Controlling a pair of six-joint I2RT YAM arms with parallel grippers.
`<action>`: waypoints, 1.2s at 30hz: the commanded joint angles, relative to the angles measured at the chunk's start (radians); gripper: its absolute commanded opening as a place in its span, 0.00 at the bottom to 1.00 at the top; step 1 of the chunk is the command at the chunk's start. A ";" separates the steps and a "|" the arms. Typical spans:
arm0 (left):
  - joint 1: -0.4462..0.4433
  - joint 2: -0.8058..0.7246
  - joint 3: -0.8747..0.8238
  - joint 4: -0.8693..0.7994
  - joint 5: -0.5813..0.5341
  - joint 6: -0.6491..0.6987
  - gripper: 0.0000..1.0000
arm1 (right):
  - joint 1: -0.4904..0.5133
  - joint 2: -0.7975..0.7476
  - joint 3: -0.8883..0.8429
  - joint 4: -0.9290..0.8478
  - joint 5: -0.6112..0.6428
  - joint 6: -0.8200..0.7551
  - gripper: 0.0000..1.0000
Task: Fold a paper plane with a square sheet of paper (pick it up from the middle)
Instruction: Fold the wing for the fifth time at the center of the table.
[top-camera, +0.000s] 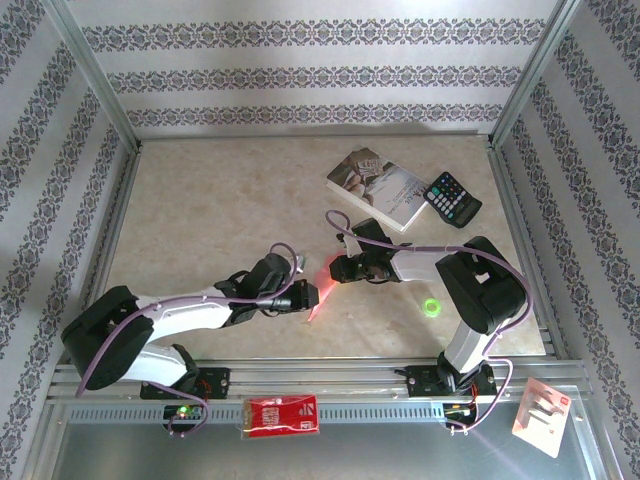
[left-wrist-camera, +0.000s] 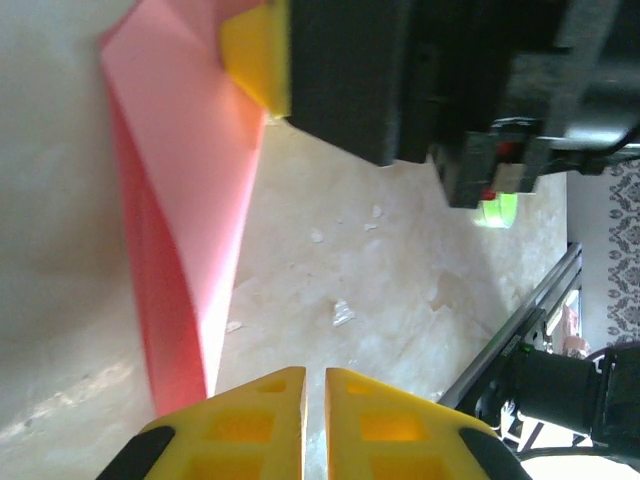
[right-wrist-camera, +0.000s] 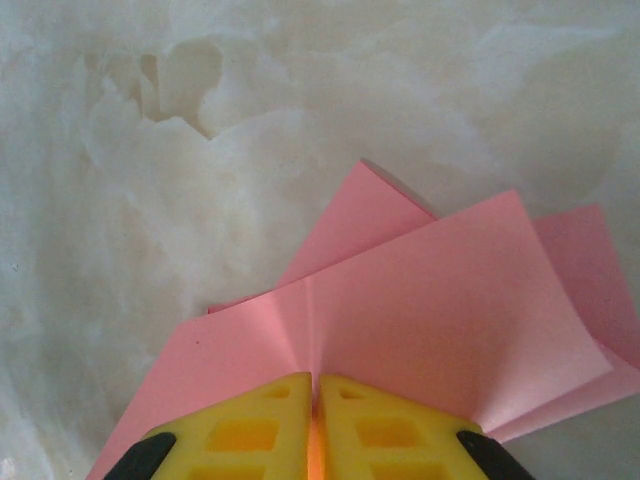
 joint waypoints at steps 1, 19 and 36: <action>-0.012 0.053 0.043 -0.024 0.025 0.043 0.09 | -0.013 0.044 -0.020 -0.053 0.042 -0.025 0.14; 0.031 0.228 0.073 0.027 0.098 0.050 0.05 | -0.013 0.048 -0.021 -0.048 0.040 -0.024 0.14; 0.046 0.270 0.050 0.063 0.114 0.035 0.05 | -0.013 0.052 -0.026 -0.046 0.039 -0.023 0.14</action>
